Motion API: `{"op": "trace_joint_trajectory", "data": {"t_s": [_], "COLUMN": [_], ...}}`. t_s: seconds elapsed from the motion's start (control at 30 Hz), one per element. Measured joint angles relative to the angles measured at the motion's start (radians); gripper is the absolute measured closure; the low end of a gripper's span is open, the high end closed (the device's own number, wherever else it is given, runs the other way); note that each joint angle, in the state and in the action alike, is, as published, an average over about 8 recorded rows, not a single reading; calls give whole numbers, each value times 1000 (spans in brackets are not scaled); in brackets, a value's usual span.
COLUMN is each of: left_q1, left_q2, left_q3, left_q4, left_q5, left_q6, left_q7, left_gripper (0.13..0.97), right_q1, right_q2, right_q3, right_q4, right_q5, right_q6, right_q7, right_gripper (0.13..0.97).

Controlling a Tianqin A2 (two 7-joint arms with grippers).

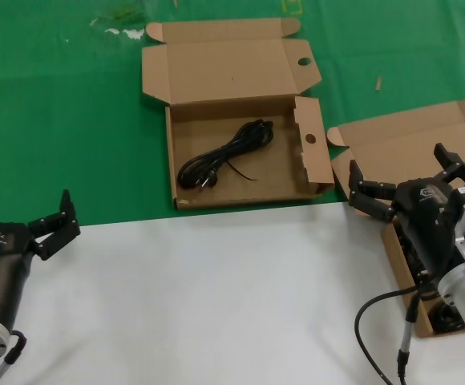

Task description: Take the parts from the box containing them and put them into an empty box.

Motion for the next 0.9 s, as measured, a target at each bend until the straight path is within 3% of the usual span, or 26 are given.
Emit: {"op": "trace_joint_trajectory", "data": {"t_s": [0.9], "left_q1": [0], "left_q2": [0], "left_q3": [0], "left_q4": [0], "left_q5": [0], "left_q6": [0], "left_q7": [0], "left_gripper": [132], "right_q1": [0], "right_q2": [0], "right_q3": [0], "right_q4": [0], "right_q5": [0], "right_q6": [0], "right_q7": [0], "right_gripper": [129]}}
